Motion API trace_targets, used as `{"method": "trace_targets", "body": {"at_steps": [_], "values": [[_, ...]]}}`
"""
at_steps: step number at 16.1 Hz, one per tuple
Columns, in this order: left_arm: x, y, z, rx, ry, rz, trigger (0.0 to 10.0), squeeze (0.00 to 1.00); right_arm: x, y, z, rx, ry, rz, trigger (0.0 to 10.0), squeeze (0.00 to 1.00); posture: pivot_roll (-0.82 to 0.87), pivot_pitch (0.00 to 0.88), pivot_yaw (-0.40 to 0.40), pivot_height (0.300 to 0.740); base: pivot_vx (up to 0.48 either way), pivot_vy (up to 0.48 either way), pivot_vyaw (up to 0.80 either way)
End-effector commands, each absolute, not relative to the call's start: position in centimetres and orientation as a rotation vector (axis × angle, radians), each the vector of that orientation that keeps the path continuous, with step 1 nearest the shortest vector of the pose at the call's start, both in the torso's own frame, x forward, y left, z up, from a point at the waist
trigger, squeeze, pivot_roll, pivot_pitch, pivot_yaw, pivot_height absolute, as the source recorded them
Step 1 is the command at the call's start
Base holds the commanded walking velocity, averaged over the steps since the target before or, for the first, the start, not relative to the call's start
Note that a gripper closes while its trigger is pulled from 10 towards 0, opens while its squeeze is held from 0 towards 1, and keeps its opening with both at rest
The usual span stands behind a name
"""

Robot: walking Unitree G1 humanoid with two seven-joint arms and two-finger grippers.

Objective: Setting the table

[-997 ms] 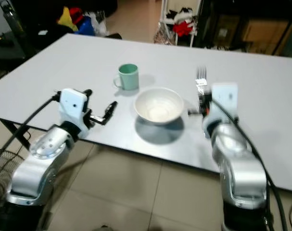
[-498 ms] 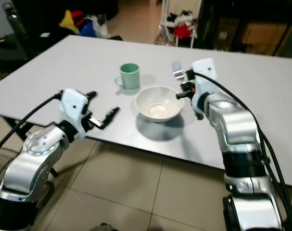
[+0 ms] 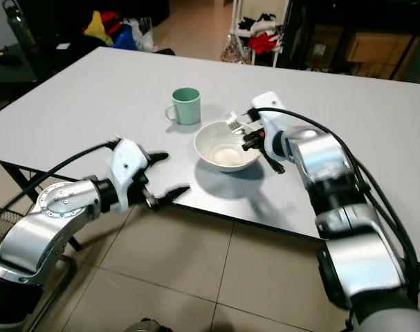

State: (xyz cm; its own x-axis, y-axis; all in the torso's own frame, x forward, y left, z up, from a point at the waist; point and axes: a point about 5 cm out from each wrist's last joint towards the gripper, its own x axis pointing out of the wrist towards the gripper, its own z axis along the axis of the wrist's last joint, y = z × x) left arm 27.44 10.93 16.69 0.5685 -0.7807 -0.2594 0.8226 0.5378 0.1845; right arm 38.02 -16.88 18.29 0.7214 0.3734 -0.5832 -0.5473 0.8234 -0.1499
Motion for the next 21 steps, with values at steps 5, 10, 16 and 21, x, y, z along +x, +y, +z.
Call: {"method": "trace_targets", "body": {"at_steps": [5, 10, 16, 21], "values": [[27.2, 10.5, 16.8, 0.317, 0.168, -0.991, 10.0, 0.0, 38.9, -15.8, 18.1, -0.417, 0.602, 0.603, 10.0, 0.0, 0.05, 0.0, 0.047, 0.74, 0.0, 0.0, 0.0], [26.9, 10.5, 16.7, 0.31, 0.18, -0.984, 10.0, 0.0, 39.4, -15.4, 17.6, -0.437, 0.632, 0.615, 10.0, 1.0, 0.07, 0.0, 0.03, 0.74, 0.0, 0.0, 0.0], [27.0, 10.5, 16.8, 0.309, 0.175, -0.966, 10.0, 0.0, 39.8, -15.8, 18.2, -0.433, 0.607, 0.602, 10.0, 1.0, 0.06, 0.0, 0.024, 0.74, 0.0, 0.0, 0.0], [27.8, 11.4, 17.8, 0.245, 0.089, -0.824, 10.0, 0.0, 38.6, -17.1, 24.4, -0.304, 0.262, 0.571, 10.0, 1.0, 0.03, 0.0, 0.061, 0.74, 0.0, 0.0, 0.0]]}}
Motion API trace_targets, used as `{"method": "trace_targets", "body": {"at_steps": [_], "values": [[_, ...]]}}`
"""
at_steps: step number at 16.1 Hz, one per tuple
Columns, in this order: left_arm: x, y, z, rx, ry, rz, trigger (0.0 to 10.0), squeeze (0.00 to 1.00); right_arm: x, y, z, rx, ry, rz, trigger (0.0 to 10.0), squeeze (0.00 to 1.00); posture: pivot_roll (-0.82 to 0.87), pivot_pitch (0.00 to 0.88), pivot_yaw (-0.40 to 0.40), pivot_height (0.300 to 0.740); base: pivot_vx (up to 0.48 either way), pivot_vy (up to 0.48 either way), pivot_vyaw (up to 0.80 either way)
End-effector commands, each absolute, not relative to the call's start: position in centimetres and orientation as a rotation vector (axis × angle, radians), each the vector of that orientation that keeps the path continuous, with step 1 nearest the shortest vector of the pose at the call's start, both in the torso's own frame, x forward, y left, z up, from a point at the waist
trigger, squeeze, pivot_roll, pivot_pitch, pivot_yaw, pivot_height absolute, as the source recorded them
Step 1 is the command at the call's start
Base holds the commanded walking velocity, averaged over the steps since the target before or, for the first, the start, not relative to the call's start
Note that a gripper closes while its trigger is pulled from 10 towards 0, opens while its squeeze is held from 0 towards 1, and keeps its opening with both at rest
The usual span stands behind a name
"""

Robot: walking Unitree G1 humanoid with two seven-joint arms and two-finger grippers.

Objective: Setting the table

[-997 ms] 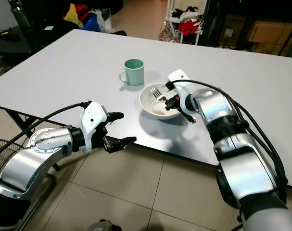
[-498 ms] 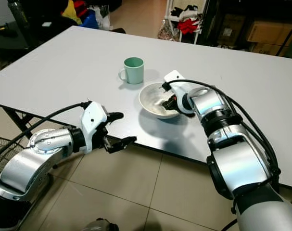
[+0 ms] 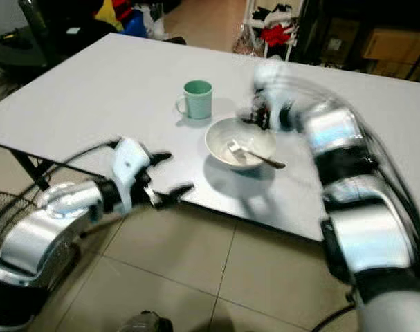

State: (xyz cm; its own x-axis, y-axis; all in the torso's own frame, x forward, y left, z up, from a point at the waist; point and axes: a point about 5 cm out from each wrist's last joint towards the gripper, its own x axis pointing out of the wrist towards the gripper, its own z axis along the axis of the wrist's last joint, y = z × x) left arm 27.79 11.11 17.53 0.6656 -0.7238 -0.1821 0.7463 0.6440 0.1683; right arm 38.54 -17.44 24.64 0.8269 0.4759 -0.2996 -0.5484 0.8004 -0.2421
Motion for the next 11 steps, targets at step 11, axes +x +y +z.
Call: {"method": "trace_targets", "body": {"at_steps": [11], "values": [[26.6, 13.8, 17.3, 0.095, 0.03, -0.359, 10.0, 0.0, 22.7, -16.0, 18.8, 0.072, -0.059, 0.171, 10.0, 1.0, 0.02, 0.0, 0.129, 0.74, 0.0, 0.0, 0.44]]}}
